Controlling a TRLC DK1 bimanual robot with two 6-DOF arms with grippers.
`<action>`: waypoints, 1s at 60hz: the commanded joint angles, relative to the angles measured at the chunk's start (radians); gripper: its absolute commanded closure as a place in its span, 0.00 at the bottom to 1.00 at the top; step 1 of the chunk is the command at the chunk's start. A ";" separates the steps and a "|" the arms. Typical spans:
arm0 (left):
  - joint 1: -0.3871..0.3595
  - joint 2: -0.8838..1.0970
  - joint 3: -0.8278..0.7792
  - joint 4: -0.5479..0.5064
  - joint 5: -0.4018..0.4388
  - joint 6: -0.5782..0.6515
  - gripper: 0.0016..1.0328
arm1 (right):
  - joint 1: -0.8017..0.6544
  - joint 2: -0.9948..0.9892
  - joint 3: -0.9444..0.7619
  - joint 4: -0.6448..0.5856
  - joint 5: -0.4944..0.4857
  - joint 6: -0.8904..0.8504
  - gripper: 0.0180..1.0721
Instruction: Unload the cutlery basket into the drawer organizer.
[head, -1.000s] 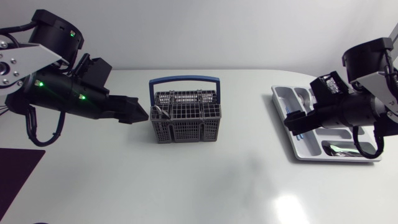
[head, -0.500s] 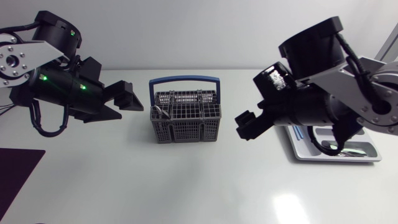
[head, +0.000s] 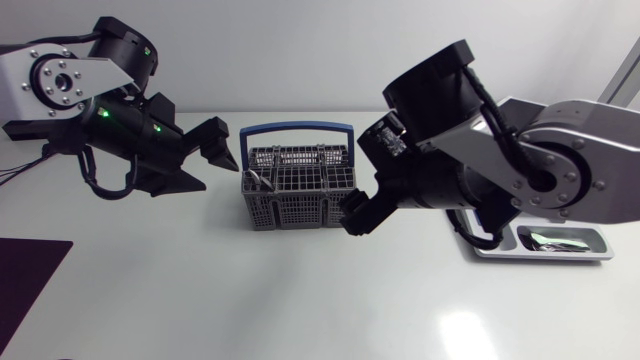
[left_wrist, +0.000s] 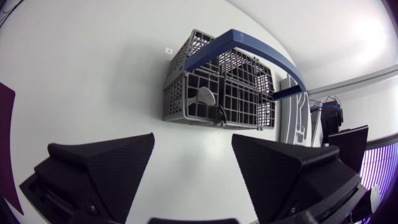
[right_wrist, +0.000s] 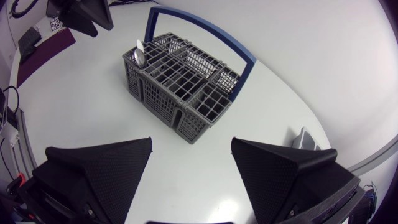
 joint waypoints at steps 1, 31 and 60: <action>-0.010 0.031 0.044 -0.014 -0.007 -0.041 0.16 | 0.024 0.022 0.025 0.016 0.007 0.015 0.13; -0.038 0.140 0.123 -0.017 -0.020 -0.126 0.16 | 0.091 0.120 0.091 0.062 0.007 -0.008 0.13; -0.081 0.314 0.289 -0.061 -0.055 -0.199 0.43 | 0.125 0.151 0.091 0.073 0.021 -0.015 0.13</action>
